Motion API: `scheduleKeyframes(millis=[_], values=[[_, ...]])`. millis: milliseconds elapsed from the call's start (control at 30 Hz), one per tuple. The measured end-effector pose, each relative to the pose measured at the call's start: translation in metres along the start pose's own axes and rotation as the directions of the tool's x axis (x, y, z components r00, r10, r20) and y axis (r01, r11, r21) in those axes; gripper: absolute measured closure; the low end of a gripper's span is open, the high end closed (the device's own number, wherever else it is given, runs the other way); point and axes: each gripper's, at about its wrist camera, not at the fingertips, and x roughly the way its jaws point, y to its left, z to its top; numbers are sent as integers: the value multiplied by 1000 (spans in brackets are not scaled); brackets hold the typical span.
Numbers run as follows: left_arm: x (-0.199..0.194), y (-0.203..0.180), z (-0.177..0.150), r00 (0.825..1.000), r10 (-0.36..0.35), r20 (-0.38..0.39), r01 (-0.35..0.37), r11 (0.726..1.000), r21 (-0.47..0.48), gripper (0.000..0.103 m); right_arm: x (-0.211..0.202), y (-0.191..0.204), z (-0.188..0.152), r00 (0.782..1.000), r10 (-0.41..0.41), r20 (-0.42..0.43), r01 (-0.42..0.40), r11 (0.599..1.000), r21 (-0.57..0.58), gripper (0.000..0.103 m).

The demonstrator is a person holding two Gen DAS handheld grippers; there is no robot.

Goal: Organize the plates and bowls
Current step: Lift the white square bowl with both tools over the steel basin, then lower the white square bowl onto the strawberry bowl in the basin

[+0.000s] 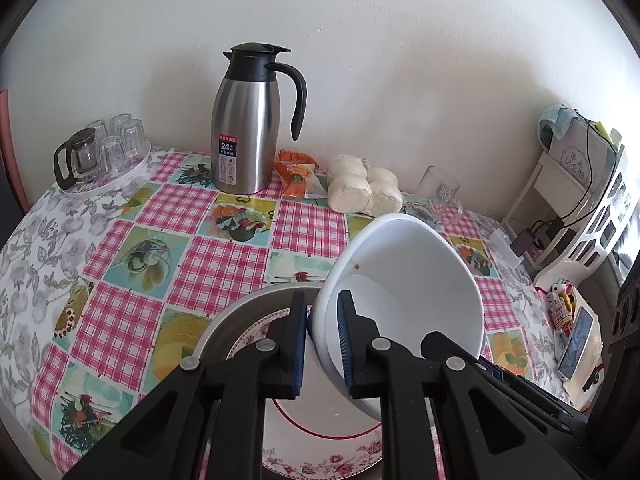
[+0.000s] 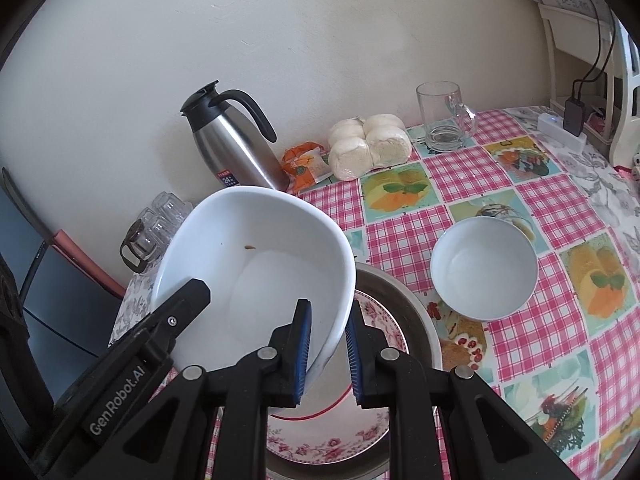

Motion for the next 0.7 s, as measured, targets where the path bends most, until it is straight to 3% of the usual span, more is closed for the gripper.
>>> scheduleKeyframes(millis=[300, 700], values=[[7, 3, -5, 999, 28, -30, -28, 1000, -13, 87, 8, -5, -3, 999, 19, -33, -19, 1000, 8, 84], [29, 18, -13, 988, 34, -153, -44, 997, -63, 87, 27, -4, -9, 994, 1, -106, 0, 1000, 3, 84]])
